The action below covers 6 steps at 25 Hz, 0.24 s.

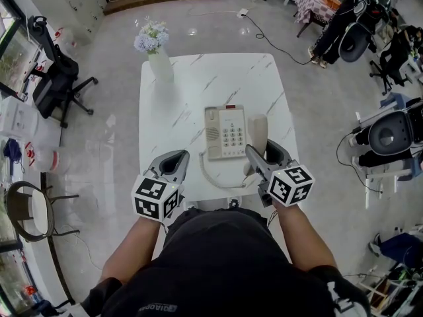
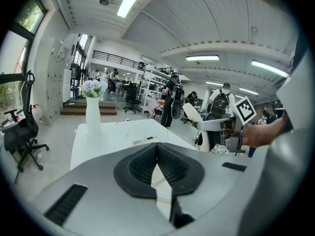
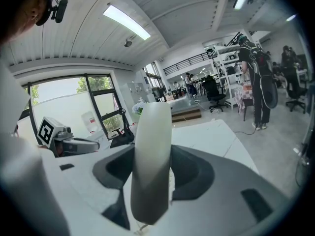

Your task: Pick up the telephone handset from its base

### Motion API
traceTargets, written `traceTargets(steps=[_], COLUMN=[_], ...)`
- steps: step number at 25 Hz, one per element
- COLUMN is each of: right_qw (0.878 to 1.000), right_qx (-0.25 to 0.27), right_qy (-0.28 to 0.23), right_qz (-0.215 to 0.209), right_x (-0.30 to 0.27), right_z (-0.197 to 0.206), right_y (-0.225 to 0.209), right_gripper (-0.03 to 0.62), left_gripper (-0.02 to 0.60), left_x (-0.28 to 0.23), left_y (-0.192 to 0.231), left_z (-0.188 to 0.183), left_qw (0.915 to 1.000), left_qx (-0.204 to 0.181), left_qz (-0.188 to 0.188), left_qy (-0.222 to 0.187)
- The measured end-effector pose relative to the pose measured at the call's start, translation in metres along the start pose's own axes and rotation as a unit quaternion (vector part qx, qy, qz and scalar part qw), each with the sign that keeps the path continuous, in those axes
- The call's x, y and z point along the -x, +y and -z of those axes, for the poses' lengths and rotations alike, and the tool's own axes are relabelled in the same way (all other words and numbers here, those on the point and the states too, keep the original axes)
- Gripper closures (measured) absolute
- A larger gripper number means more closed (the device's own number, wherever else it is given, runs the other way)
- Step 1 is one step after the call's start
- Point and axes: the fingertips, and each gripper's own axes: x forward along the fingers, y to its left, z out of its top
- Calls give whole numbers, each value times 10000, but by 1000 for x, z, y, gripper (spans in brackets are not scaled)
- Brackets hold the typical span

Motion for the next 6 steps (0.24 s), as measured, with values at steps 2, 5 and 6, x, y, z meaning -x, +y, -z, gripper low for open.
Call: traceTargets(steps=[2,5,6], right_qw=[10000,10000,10000], right_qx=[-6,-10,-10], right_qy=[-6,-13,-14], right_qz=[-10,-22,-24], right_x=[0,-1,-1], right_z=[0,0,0], right_y=[0,1,1], right_gripper=[373,373,373], left_gripper=[579,580,580], left_x=[0,0,0], left_y=[0,1,1], left_z=[-1,0,0], left_qw=[10000,10000,10000], left_qx=[-1,-2,-2], left_qz=[-5,-8,-9], left_qy=[-11,-21,-23])
